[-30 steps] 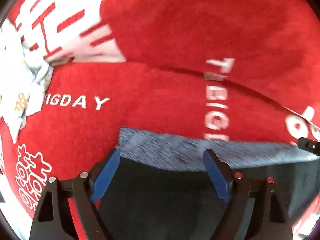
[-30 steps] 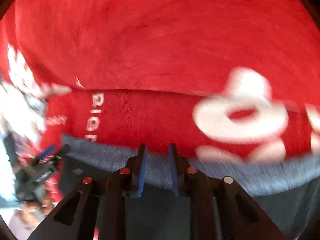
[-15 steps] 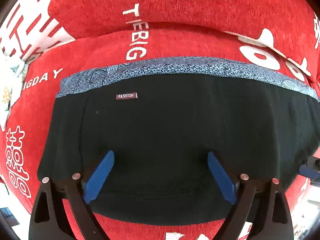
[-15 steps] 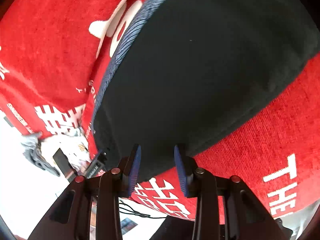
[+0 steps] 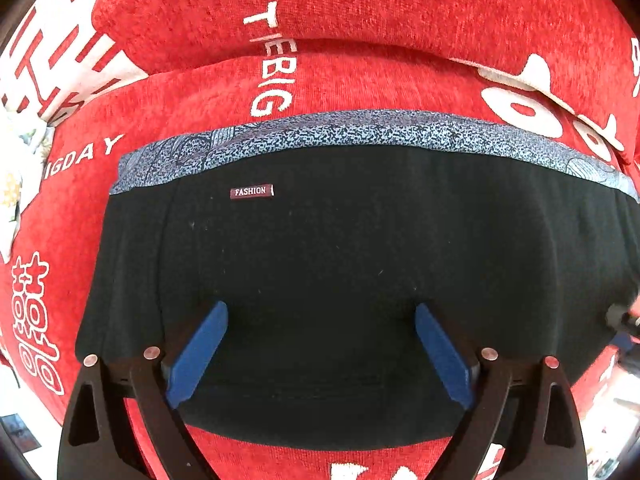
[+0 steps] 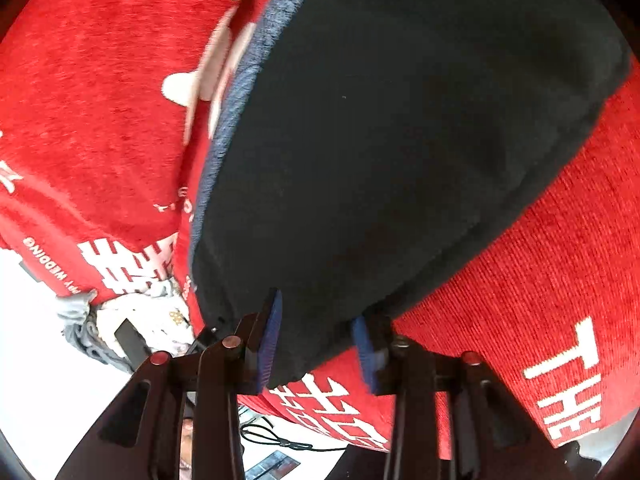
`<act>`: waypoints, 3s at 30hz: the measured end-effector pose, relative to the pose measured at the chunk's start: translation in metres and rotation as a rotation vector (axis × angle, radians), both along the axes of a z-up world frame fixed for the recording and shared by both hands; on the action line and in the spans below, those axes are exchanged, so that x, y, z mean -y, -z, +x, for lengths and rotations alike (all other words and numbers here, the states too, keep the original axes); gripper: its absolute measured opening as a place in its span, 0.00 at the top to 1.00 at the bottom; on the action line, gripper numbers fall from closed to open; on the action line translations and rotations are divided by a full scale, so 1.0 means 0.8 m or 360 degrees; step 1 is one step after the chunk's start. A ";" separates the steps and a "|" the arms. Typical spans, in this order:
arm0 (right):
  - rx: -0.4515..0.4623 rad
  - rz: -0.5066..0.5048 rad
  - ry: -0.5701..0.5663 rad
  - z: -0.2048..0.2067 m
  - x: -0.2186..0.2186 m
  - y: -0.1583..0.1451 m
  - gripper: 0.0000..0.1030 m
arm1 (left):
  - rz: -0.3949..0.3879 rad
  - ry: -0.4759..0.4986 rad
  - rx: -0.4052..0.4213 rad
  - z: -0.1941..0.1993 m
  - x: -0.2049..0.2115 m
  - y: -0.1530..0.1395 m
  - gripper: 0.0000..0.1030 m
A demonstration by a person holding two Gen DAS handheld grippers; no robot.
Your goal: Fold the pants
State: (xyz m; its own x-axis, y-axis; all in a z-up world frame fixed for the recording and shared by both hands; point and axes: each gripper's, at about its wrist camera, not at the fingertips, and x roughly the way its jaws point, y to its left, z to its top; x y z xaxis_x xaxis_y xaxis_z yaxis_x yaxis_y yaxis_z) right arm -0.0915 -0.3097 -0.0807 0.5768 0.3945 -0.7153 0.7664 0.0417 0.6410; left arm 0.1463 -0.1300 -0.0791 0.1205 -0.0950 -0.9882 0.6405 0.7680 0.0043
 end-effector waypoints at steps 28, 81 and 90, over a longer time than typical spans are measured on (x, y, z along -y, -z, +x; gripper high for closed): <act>-0.0407 -0.0700 -0.0205 -0.145 0.142 -0.072 0.78 | 0.0093 0.0284 0.0030 -0.094 0.121 -0.030 0.07; -0.0212 -0.0774 -0.0116 -0.225 0.153 -0.231 0.01 | 0.0056 0.0622 -0.0141 -0.299 0.264 -0.199 0.01; -0.0248 -0.0817 -0.0151 -0.209 0.102 -0.289 0.00 | 0.0020 0.0656 -0.0154 -0.284 0.219 -0.232 0.01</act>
